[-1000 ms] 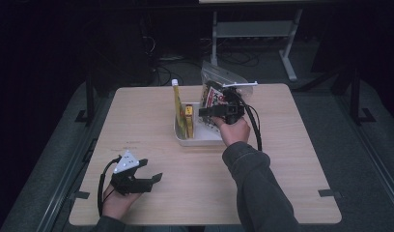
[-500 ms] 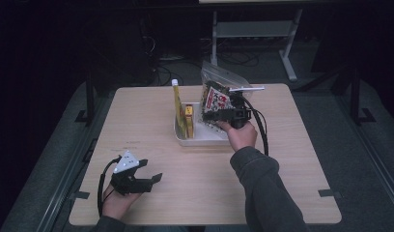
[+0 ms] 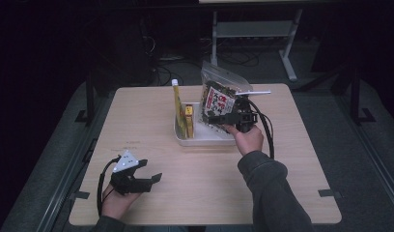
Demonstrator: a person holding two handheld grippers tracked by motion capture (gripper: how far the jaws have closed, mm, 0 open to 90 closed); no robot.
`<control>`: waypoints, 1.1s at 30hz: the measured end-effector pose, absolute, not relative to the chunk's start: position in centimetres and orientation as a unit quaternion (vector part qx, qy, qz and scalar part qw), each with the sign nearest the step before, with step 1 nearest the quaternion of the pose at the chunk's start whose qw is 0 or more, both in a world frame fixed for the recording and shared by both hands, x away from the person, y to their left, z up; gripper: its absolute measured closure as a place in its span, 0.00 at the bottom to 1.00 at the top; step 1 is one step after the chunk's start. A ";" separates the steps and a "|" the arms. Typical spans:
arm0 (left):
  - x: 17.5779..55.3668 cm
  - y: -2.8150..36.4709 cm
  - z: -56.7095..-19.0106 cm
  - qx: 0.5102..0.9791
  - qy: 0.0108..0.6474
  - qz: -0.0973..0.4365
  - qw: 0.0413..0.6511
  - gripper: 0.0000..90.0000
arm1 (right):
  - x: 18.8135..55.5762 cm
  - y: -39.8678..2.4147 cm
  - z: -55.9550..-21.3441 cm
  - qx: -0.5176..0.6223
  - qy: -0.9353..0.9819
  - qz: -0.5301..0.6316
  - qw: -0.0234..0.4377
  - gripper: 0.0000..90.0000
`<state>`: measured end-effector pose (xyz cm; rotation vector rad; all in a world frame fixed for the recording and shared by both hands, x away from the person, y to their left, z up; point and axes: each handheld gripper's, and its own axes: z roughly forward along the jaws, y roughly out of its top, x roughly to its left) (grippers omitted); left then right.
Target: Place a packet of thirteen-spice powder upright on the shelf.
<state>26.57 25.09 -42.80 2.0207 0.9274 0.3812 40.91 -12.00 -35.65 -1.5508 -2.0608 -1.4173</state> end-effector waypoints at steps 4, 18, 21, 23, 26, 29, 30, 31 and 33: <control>26.6 25.1 -42.8 0.810 0.371 0.153 0.427 0.24 | 40.7 -12.4 -36.0 -0.524 -0.696 -0.480 0.103 0.46; 26.5 25.1 -42.8 0.809 0.373 0.155 0.427 0.22 | 40.0 -13.9 -36.7 -0.524 -0.694 -0.482 0.111 0.45; 26.5 25.1 -42.8 0.809 0.373 0.154 0.427 0.22 | 39.8 -14.3 -36.9 -0.525 -0.692 -0.482 0.112 0.45; 26.6 25.1 -42.8 0.810 0.374 0.153 0.426 0.22 | 39.7 -14.7 -37.1 -0.526 -0.692 -0.482 0.113 0.45; 26.6 25.2 -42.8 0.810 0.374 0.153 0.425 0.21 | 39.4 -15.2 -37.4 -0.528 -0.689 -0.483 0.117 0.44; 26.6 25.1 -42.9 0.810 0.374 0.153 0.425 0.21 | 39.2 -15.8 -37.7 -0.529 -0.684 -0.487 0.121 0.44; 26.6 25.1 -42.9 0.810 0.374 0.153 0.425 0.21 | 39.1 -16.0 -37.7 -0.529 -0.684 -0.487 0.121 0.44; 26.6 25.2 -42.9 0.809 0.375 0.153 0.425 0.21 | 39.1 -16.2 -37.7 -0.528 -0.685 -0.488 0.121 0.44; 26.6 25.2 -42.9 0.809 0.375 0.153 0.426 0.21 | 38.9 -16.6 -37.8 -0.529 -0.683 -0.489 0.122 0.44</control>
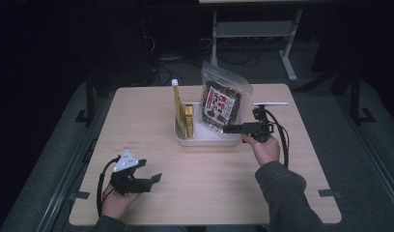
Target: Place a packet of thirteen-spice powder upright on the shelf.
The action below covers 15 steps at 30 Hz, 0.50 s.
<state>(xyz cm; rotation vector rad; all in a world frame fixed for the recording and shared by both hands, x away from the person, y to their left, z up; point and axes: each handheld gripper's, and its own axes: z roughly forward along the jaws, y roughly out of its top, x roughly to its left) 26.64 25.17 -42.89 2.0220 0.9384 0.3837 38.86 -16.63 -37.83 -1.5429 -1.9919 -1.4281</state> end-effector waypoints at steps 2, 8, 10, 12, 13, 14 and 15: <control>26.6 25.2 -42.9 0.809 0.375 0.153 0.425 0.21 | 38.7 -17.0 -37.9 -0.528 -0.682 -0.490 0.124 0.44; 26.6 25.2 -42.9 0.809 0.376 0.153 0.425 0.20 | 38.2 -18.1 -38.5 -0.530 -0.680 -0.491 0.124 0.44; 26.6 25.2 -42.9 0.809 0.376 0.153 0.425 0.20 | 38.1 -18.4 -38.7 -0.532 -0.678 -0.491 0.127 0.44; 26.6 25.2 -42.9 0.809 0.376 0.153 0.425 0.20 | 37.9 -18.7 -38.9 -0.531 -0.678 -0.492 0.127 0.43; 26.6 25.2 -42.9 0.809 0.376 0.153 0.425 0.20 | 37.9 -18.8 -38.9 -0.531 -0.678 -0.492 0.127 0.43; 26.6 25.2 -42.9 0.809 0.377 0.153 0.425 0.20 | 37.8 -19.0 -39.0 -0.531 -0.678 -0.492 0.128 0.43; 26.7 25.2 -42.9 0.809 0.378 0.153 0.424 0.19 | 37.7 -19.2 -39.1 -0.532 -0.678 -0.491 0.126 0.43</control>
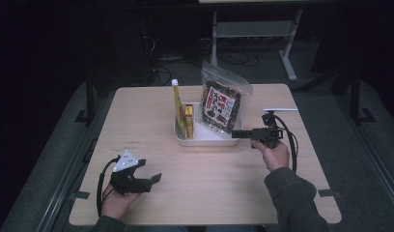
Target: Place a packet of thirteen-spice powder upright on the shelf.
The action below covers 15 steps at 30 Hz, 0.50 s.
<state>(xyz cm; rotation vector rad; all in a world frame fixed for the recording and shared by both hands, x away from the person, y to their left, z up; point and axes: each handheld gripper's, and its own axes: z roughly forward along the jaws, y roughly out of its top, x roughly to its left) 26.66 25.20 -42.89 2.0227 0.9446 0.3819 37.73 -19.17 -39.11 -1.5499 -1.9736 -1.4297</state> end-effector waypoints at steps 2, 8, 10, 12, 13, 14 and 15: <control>26.6 25.2 -42.9 0.809 0.377 0.153 0.424 0.19 | 37.6 -19.5 -39.3 -0.533 -0.676 -0.491 0.130 0.43; 26.7 25.2 -42.9 0.809 0.378 0.152 0.423 0.19 | 37.2 -20.6 -39.4 -0.535 -0.673 -0.495 0.127 0.42; 26.7 25.1 -42.9 0.809 0.378 0.152 0.423 0.19 | 37.0 -21.0 -39.5 -0.533 -0.674 -0.495 0.128 0.42; 26.7 25.1 -43.0 0.810 0.378 0.151 0.422 0.19 | 36.7 -21.4 -39.7 -0.533 -0.674 -0.495 0.127 0.42; 26.7 25.1 -43.0 0.810 0.378 0.151 0.423 0.19 | 36.5 -21.6 -39.8 -0.534 -0.672 -0.497 0.129 0.42; 26.7 25.1 -42.9 0.810 0.378 0.150 0.423 0.19 | 36.4 -21.8 -39.9 -0.534 -0.673 -0.496 0.128 0.42; 26.7 25.1 -42.9 0.810 0.378 0.150 0.423 0.19 | 36.2 -22.0 -40.1 -0.535 -0.673 -0.495 0.127 0.42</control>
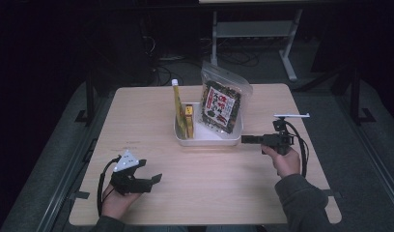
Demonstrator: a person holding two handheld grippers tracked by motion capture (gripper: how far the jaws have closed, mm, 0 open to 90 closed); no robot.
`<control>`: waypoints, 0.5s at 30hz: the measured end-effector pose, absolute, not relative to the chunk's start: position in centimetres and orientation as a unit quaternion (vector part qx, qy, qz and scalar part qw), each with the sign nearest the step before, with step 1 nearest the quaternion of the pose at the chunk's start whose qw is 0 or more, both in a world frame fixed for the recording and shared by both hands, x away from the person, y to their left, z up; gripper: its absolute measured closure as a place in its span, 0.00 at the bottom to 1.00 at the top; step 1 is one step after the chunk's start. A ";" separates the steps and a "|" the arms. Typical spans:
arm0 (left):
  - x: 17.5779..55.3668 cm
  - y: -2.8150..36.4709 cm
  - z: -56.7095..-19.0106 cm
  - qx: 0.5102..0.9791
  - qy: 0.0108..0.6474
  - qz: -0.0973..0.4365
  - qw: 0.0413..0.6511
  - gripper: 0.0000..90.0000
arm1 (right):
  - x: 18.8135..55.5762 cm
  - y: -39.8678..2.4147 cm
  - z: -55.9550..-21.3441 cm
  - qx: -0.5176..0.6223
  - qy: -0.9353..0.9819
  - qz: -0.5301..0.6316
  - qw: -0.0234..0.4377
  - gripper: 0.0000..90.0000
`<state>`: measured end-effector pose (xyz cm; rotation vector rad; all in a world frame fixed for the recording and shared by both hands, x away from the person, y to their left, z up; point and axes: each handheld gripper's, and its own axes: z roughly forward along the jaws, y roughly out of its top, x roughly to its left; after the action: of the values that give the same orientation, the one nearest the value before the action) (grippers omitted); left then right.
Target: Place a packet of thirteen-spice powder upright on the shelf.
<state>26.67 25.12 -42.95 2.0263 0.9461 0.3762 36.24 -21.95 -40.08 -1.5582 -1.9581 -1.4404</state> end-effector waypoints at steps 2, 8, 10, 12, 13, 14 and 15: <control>26.7 25.1 -43.0 0.809 0.379 0.151 0.424 0.18 | 36.0 -22.4 -40.4 -0.536 -0.670 -0.496 0.129 0.42; 26.7 25.1 -43.1 0.810 0.380 0.149 0.420 0.18 | 35.5 -23.4 -41.3 -0.543 -0.659 -0.504 0.135 0.41; 26.7 25.1 -43.1 0.810 0.381 0.148 0.421 0.18 | 35.3 -23.6 -41.7 -0.545 -0.656 -0.503 0.137 0.41; 26.7 25.2 -43.1 0.810 0.381 0.148 0.421 0.18 | 35.1 -23.7 -42.0 -0.546 -0.655 -0.503 0.140 0.40; 26.7 25.1 -43.1 0.810 0.381 0.148 0.421 0.18 | 35.0 -23.8 -42.1 -0.546 -0.657 -0.501 0.139 0.40; 26.8 25.2 -43.1 0.810 0.381 0.147 0.421 0.18 | 34.9 -23.9 -42.2 -0.545 -0.654 -0.505 0.141 0.40; 26.8 25.1 -43.1 0.810 0.381 0.147 0.421 0.18 | 34.7 -24.0 -42.4 -0.546 -0.652 -0.506 0.143 0.40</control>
<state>26.76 25.14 -43.14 2.0292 0.9543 0.3695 34.69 -24.03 -42.36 -1.5753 -1.8820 -1.4595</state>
